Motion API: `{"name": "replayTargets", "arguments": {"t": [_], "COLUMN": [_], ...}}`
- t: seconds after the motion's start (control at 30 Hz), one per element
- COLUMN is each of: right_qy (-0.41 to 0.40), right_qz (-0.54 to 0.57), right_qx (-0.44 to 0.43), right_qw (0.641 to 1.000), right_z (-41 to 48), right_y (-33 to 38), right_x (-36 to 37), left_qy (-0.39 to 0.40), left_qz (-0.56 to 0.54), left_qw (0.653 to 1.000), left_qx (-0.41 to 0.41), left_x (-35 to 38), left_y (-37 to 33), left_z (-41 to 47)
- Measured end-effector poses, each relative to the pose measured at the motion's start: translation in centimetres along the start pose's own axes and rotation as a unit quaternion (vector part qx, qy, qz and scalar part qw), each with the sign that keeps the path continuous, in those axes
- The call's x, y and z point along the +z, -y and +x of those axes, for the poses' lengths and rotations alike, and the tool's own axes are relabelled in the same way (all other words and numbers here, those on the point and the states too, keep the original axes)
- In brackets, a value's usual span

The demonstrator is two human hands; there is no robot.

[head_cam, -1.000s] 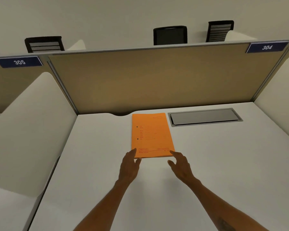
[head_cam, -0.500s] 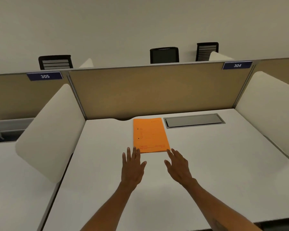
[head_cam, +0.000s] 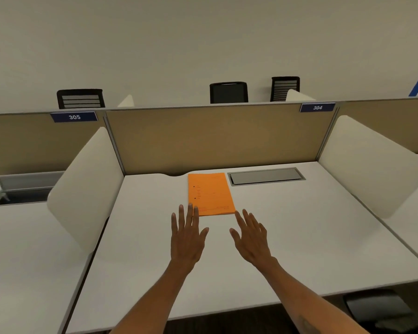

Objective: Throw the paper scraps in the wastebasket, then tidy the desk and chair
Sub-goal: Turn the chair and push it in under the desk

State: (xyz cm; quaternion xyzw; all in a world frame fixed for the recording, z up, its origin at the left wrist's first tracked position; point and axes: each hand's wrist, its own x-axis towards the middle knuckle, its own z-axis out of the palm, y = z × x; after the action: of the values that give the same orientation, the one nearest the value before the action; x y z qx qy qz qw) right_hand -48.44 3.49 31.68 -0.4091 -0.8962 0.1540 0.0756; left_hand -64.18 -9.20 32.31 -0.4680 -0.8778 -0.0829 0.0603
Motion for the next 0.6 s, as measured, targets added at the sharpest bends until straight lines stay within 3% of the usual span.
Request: {"name": "replayTargets", "arguments": {"t": [0.6], "right_qy": [-0.01], "right_qz": [-0.006], "right_qx": [-0.014], "right_qw": [1.0], "right_z": [-6.9], "right_y": [-2.1], "right_x": [-6.7], "left_qy": [-0.002], "left_qz": [0.04], "left_qw": [0.999], "left_qx": [0.004], "left_x": [-5.8], "left_y": [-6.6], "left_z": [-6.1]}}
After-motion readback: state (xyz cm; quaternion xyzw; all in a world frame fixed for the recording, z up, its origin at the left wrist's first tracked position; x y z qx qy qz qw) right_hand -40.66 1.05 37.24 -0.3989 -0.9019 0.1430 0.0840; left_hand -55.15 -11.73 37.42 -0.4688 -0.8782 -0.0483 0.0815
